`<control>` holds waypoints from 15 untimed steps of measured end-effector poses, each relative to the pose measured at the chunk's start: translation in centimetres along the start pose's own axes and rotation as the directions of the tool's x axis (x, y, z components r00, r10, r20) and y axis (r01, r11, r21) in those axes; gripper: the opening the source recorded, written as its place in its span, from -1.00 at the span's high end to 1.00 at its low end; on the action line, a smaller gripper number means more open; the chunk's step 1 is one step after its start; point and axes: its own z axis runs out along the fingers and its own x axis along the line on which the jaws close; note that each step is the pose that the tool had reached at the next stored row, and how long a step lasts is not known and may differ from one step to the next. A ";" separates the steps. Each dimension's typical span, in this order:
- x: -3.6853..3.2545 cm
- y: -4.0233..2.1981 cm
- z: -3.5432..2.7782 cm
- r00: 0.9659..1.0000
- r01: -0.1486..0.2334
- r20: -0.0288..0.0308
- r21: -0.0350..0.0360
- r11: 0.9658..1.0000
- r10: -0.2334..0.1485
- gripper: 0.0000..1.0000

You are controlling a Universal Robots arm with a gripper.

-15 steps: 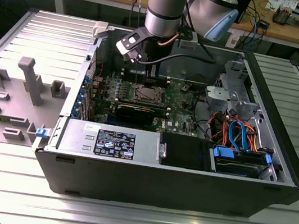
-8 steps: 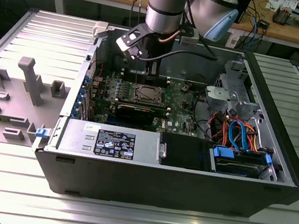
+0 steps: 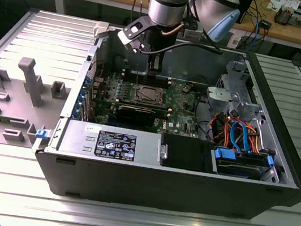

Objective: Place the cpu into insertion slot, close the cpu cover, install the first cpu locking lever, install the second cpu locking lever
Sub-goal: 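Install the first cpu locking lever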

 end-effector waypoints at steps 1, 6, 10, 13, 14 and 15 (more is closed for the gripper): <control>0.01 0.00 -0.18 1.000 0.000 0.000 0.000 1.000 0.000 0.79; 0.03 0.00 -0.79 1.000 0.000 0.000 -0.001 1.000 0.000 0.79; 0.03 0.00 -0.83 1.000 0.014 0.000 0.000 1.000 -0.014 0.79; 0.03 0.00 -0.81 0.995 0.098 0.000 0.003 0.995 -0.098 0.79; 0.03 0.00 -0.81 0.993 0.117 -0.001 0.004 0.993 -0.117 0.79; 0.03 0.00 -0.80 0.989 0.146 -0.001 0.005 0.989 -0.146 0.79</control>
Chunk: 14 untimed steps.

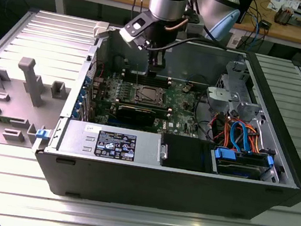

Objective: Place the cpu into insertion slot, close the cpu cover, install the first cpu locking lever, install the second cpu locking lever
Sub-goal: 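Install the first cpu locking lever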

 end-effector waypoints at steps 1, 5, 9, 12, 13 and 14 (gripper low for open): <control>0.00 0.00 0.00 1.000 0.025 0.000 0.001 1.000 -0.025 0.79; 0.00 0.00 0.01 0.991 0.134 -0.001 0.005 0.991 -0.134 0.79; 0.00 0.00 0.01 0.980 0.199 -0.002 0.007 0.980 -0.199 0.79; 0.00 0.00 0.04 0.959 0.283 -0.003 0.011 0.959 -0.283 0.79; 0.00 0.00 0.05 0.952 0.307 -0.003 0.012 0.951 -0.307 0.79; 0.00 0.00 0.06 0.945 0.328 -0.003 0.012 0.945 -0.328 0.79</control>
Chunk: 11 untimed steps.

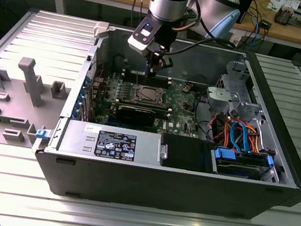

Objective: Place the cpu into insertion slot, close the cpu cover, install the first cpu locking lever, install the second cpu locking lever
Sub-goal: 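Install the first cpu locking lever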

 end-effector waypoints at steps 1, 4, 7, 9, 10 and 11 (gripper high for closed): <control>0.00 0.00 0.02 0.999 0.032 0.000 0.001 0.999 -0.032 0.79; 0.00 0.00 0.05 0.989 0.145 -0.001 0.005 0.989 -0.145 0.79; 0.00 0.00 0.07 0.978 0.209 -0.002 0.008 0.978 -0.209 0.79; 0.00 0.00 0.07 0.976 0.219 -0.002 0.008 0.976 -0.219 0.79; 0.00 0.00 0.07 0.976 0.220 -0.002 0.008 0.976 -0.220 0.79; 0.00 0.00 0.07 0.976 0.220 -0.002 0.008 0.976 -0.220 0.79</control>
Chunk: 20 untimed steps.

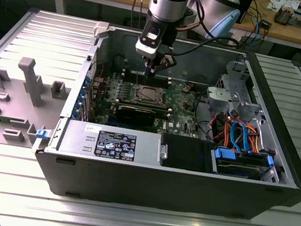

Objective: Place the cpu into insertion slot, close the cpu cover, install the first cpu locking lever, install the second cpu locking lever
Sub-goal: 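Install the first cpu locking lever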

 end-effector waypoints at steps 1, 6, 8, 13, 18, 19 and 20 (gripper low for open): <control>0.00 0.00 0.00 1.000 0.000 0.000 0.000 1.000 0.000 0.79; 0.00 0.00 0.00 1.000 0.001 0.000 0.000 1.000 -0.001 0.79; 0.00 0.00 0.00 1.000 0.002 0.000 0.000 1.000 -0.002 0.79; 0.00 0.00 0.01 0.999 0.039 0.000 0.001 0.999 -0.039 0.79; 0.36 -0.39 0.02 0.993 0.115 -0.001 0.004 0.993 -0.115 0.79; 0.64 -0.70 0.02 0.993 0.119 -0.001 0.005 0.993 -0.119 0.79; 0.65 -0.71 0.03 0.993 0.119 -0.001 0.005 0.993 -0.119 0.79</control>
